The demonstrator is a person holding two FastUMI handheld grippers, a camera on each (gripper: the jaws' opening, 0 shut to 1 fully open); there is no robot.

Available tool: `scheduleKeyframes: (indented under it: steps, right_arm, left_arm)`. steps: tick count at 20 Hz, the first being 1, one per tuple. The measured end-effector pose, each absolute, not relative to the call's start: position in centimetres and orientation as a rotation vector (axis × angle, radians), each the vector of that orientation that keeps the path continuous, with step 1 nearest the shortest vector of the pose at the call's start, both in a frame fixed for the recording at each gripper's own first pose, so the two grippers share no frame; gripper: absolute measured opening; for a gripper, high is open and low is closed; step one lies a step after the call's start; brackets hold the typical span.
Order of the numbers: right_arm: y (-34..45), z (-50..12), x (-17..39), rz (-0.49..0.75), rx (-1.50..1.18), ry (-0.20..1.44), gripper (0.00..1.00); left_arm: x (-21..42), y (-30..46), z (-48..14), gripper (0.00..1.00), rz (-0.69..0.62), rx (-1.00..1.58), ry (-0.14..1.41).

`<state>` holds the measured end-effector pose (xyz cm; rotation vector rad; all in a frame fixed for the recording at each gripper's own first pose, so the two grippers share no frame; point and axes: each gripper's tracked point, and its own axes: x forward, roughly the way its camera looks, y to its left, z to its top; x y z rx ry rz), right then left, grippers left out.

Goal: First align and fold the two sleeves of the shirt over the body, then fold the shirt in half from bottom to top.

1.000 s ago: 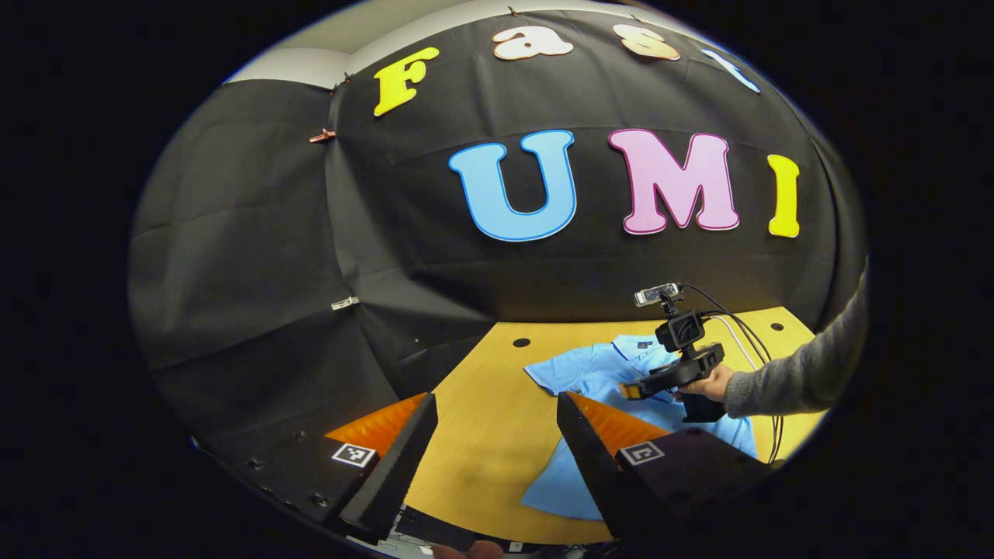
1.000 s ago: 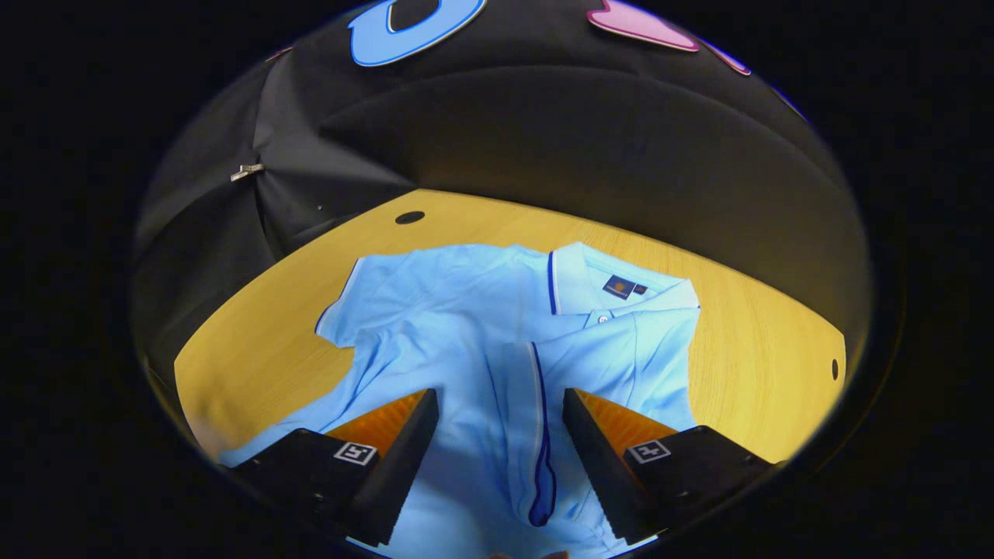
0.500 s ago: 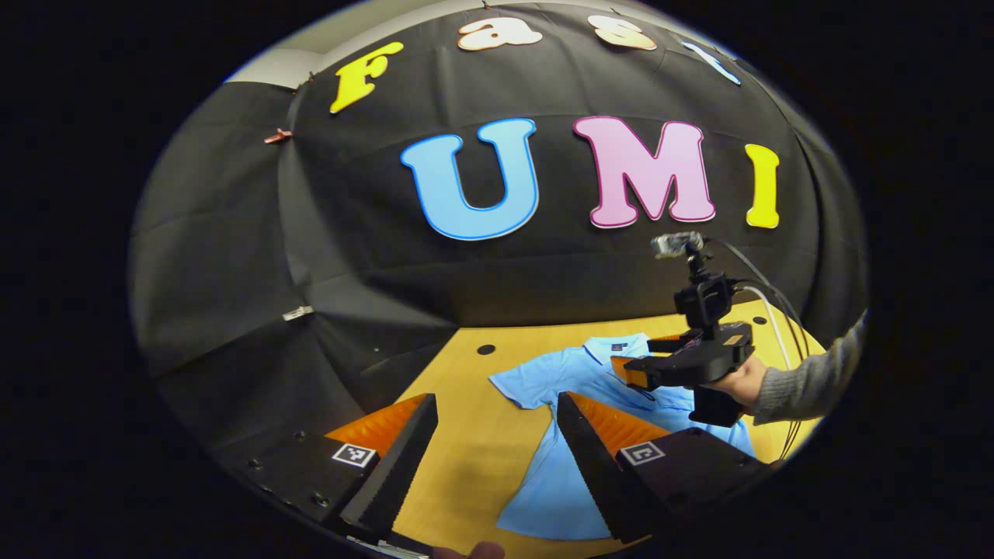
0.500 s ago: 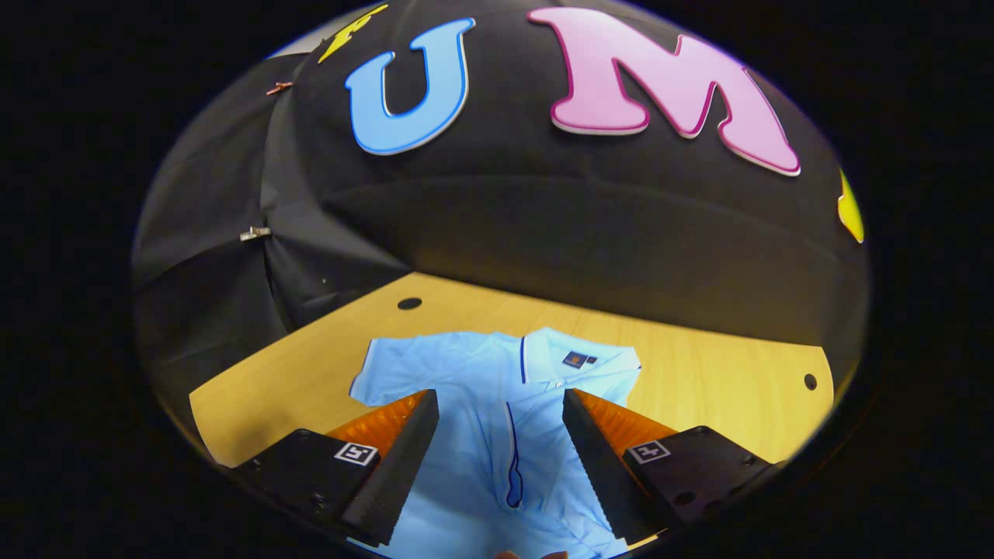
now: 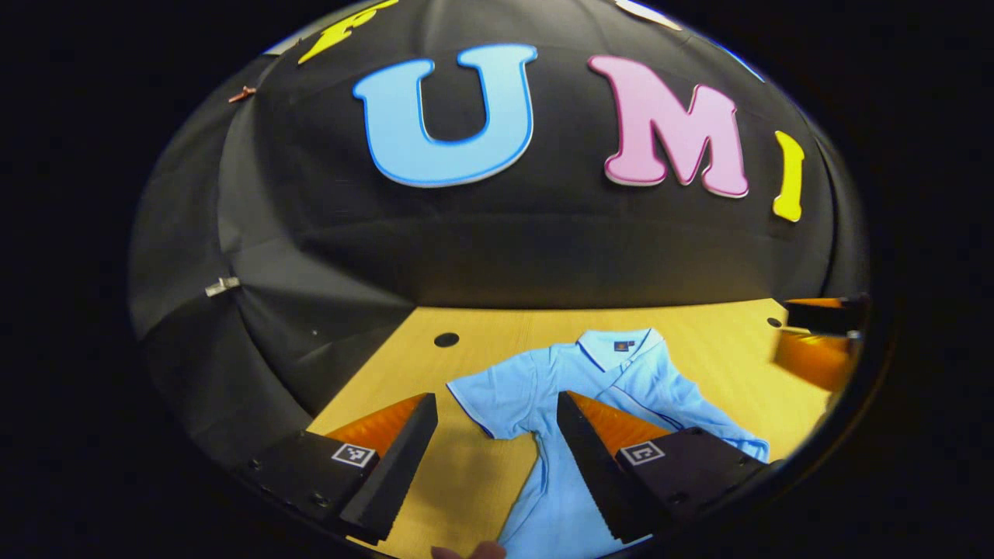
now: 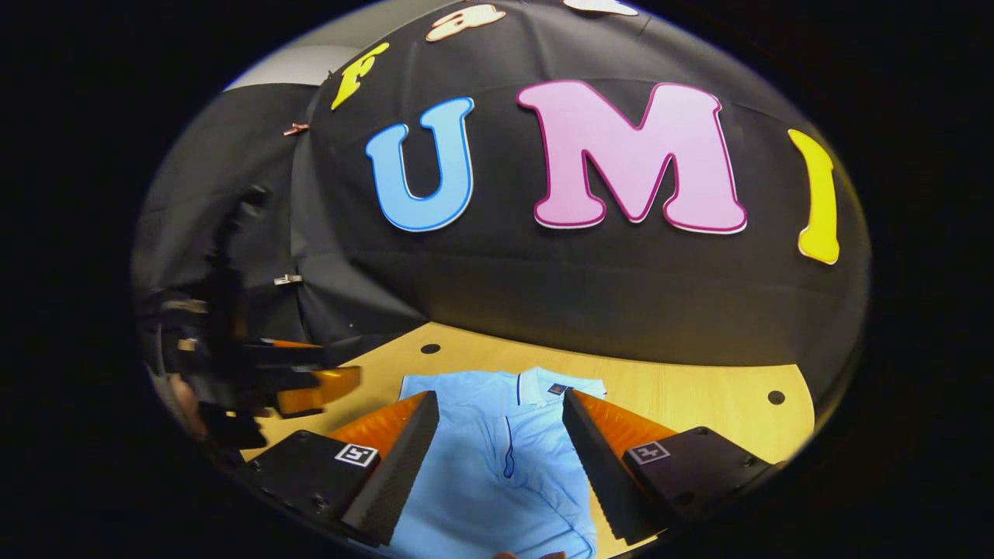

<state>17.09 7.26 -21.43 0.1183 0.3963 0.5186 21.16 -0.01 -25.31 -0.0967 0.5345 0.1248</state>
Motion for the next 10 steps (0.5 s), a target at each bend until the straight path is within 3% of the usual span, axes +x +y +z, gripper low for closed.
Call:
scheduleKeyframes:
  steps: [10]
  right_arm:
    - [-0.1,-19.6,10.5,0.469,0.161,0.452,1.00]
  left_arm:
    - [29.5,4.9,-38.3,0.99,0.259,-0.174,0.828]
